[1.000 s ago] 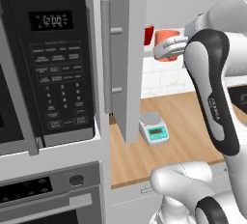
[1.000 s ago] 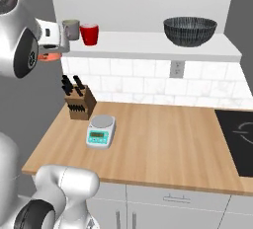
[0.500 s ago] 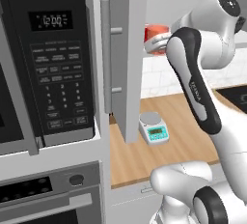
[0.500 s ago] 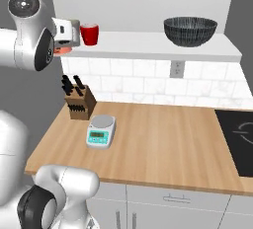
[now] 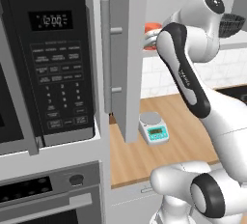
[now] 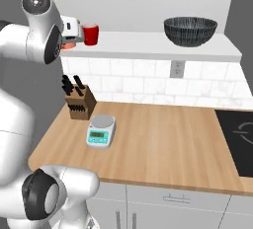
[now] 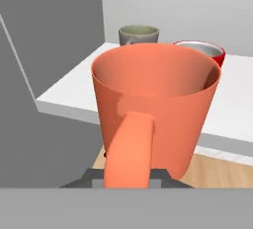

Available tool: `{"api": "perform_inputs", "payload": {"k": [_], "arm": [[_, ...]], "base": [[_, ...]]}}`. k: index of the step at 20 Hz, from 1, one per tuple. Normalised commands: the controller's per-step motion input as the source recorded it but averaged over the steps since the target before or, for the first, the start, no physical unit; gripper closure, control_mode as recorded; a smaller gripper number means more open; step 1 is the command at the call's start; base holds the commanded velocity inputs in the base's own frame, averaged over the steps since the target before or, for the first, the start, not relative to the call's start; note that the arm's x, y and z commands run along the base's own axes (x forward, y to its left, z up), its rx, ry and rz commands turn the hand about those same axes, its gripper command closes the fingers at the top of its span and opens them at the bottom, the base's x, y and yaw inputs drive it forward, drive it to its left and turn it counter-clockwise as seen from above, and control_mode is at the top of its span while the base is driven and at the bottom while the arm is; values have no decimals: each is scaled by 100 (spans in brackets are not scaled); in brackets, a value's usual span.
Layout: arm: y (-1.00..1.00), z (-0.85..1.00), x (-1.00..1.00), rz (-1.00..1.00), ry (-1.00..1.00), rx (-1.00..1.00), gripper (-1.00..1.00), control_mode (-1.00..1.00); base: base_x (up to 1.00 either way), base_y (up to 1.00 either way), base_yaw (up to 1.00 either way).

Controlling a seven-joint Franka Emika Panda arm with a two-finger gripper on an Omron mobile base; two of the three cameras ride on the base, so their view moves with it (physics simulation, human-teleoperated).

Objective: Gather all objects into one cabinet and sort the glasses and bowls to opposite sides.

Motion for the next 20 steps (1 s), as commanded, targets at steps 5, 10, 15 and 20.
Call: {"api": "perform_inputs", "payload": {"k": [5, 10, 15, 20], "arm": [[34, -15, 28, 0, 0, 2, 100, -100], [8, -30, 42, 0, 0, 0, 100, -100], [0, -11, 73, 0, 0, 3, 100, -100], [11, -1, 85, 0, 0, 8, 100, -100]], "base": [[0, 0, 0], [0, 0, 0], [0, 0, 0], [0, 0, 0]]}}
